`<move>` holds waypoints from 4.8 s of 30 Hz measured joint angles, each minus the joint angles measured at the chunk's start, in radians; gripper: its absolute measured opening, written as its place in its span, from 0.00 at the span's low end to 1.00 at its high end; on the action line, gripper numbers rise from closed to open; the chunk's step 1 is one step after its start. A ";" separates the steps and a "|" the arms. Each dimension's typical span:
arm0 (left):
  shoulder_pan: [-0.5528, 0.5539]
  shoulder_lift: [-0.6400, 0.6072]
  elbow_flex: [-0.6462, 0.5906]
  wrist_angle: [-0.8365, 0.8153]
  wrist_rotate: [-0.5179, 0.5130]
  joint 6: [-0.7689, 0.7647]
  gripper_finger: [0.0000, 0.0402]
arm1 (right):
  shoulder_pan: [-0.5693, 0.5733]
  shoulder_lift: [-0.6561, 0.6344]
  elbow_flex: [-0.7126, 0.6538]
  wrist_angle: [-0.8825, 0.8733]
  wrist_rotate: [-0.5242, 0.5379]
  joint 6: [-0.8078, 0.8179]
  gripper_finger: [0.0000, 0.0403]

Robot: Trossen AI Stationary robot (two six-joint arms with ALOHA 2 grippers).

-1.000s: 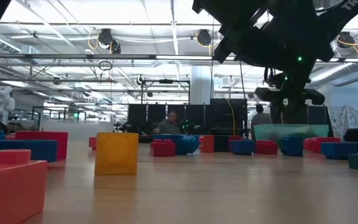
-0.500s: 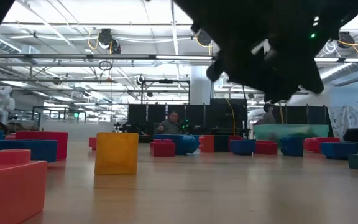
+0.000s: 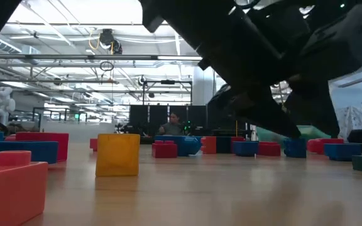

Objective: Sort blocks by size
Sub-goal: Put the blue block into the blue bin

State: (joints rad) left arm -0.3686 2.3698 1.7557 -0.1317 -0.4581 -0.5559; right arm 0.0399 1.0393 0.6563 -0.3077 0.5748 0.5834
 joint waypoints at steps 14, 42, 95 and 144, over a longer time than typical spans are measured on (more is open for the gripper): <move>-0.061 0.087 0.002 0.157 -0.108 -0.095 0.53 | 0.208 -0.005 0.000 -0.005 0.083 0.069 0.30; 0.107 0.104 0.180 -0.012 0.497 0.890 0.53 | 0.319 -0.089 0.000 -0.012 -0.005 0.007 0.30; 0.257 0.173 0.219 0.107 0.898 1.200 0.53 | 0.339 -0.277 0.000 0.016 0.003 -0.128 0.30; 0.268 0.139 0.261 -0.207 0.677 0.868 0.27 | 0.343 -0.293 0.001 -0.030 -0.004 -0.083 0.30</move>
State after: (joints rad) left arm -0.1001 2.5088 2.0167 -0.3389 0.2192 0.3116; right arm 0.3824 0.7466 0.6571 -0.3376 0.5711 0.5006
